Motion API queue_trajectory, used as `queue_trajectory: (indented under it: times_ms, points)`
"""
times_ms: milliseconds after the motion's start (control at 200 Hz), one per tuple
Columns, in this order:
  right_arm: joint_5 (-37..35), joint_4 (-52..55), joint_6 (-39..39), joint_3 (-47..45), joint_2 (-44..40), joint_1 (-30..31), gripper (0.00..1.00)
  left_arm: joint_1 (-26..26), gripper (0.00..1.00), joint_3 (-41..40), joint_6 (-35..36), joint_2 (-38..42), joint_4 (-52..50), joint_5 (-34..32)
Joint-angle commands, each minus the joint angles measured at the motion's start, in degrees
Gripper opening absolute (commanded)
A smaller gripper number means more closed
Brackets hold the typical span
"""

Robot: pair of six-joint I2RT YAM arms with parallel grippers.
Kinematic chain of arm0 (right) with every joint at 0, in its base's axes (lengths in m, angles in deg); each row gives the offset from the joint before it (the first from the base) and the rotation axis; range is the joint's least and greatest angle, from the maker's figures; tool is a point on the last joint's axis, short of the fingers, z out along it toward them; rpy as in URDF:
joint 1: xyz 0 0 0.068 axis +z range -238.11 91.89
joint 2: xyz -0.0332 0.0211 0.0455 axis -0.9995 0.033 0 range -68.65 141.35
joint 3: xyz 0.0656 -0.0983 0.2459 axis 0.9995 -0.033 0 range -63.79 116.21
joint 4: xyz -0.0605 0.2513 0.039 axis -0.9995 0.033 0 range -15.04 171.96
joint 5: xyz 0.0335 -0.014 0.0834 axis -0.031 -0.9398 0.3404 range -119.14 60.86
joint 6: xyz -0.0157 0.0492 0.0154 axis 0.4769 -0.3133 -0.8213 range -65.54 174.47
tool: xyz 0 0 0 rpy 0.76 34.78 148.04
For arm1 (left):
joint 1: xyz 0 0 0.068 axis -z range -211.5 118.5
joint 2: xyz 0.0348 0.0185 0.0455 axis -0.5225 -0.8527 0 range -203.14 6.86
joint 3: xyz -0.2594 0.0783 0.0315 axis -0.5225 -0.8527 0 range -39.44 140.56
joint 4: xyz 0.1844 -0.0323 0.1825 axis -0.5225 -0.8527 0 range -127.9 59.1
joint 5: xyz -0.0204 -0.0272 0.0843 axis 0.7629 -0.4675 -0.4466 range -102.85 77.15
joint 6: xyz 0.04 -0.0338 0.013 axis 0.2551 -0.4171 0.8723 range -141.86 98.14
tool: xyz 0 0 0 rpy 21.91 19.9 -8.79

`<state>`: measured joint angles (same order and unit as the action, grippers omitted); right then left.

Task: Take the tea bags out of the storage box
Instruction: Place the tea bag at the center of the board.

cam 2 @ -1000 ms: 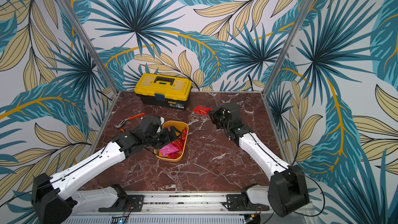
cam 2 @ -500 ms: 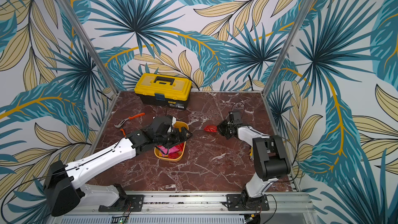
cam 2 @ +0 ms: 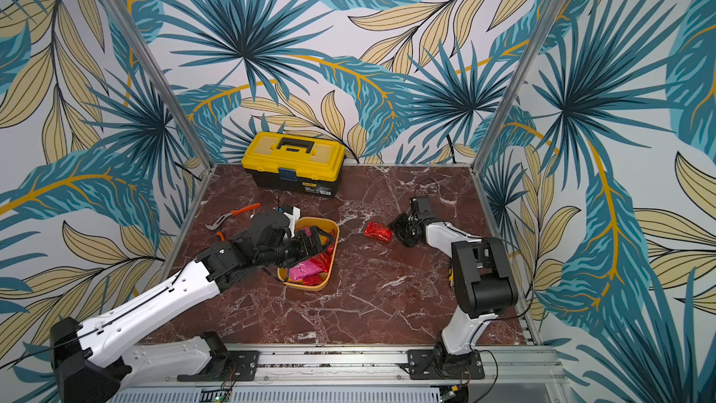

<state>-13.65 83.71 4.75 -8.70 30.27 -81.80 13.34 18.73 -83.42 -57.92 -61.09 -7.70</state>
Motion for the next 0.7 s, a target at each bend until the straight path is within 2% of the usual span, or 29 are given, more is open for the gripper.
queue_trajectory:
  times_ms: [0,295,371,496,696]
  points:
    - [-4.99,6.42,2.81,-0.53,-2.52,-0.15,0.55,-0.10,0.98,-2.18,-0.23,2.80,-4.08,-3.41]
    - [-11.46,13.23,9.03,-3.50,-16.73,1.89,0.54,-0.68,1.00,-5.10,-0.65,8.53,-11.46,-12.56]
    - [-12.24,14.78,10.60,-3.52,-19.67,3.42,0.50,-0.80,1.00,-4.89,0.05,8.48,-13.81,-13.94]
    - [-13.26,16.67,12.69,-2.99,-23.64,7.84,0.44,-1.14,0.99,-4.47,1.16,7.50,-15.16,-14.02]
    - [-11.95,16.82,14.19,-2.44,-25.61,18.46,0.39,-2.51,0.89,-4.38,3.57,3.27,-13.39,-10.35]
